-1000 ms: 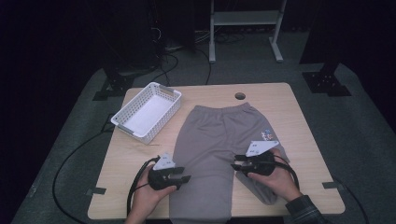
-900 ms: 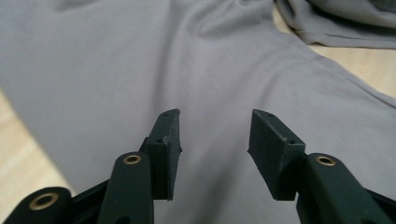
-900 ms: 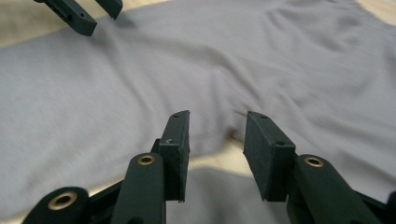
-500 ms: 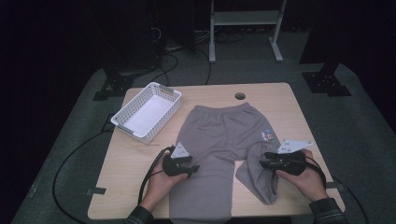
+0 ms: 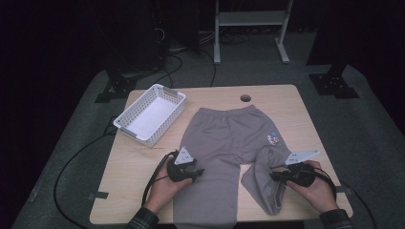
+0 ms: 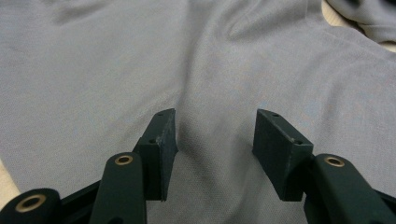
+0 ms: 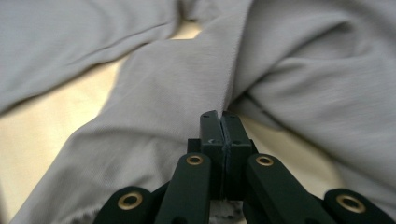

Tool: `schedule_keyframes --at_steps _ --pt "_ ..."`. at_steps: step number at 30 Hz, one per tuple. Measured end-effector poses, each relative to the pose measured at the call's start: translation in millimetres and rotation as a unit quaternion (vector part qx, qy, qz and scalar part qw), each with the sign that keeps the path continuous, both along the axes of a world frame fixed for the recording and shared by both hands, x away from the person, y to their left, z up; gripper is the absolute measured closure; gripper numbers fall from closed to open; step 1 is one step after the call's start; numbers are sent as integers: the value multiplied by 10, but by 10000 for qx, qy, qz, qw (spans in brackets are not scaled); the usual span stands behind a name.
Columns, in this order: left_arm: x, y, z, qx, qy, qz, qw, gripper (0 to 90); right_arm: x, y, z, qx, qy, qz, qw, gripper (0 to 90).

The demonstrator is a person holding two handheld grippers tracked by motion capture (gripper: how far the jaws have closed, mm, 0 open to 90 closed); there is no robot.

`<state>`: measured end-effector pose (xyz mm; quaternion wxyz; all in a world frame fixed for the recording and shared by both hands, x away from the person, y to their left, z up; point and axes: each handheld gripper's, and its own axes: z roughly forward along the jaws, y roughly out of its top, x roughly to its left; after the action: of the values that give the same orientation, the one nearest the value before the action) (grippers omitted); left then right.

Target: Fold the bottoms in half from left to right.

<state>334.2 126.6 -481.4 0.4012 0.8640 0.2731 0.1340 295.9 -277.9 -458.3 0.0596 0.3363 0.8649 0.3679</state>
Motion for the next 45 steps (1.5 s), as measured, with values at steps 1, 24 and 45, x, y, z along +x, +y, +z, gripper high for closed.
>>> schedule_keyframes --at_steps 1,24,45 --pt "0 -1 0 -1 1 -1 10000 483 -28 21 -9 8 48 122 9999 889" --pt "-3 3 -2 3 0 1 10000 483 -563 -3 522 635 -823 671 9923 664" --pt "-6 18 -1 -2 -3 8 10000 482 -263 297 -80 -497 -42 1195 9916 758"
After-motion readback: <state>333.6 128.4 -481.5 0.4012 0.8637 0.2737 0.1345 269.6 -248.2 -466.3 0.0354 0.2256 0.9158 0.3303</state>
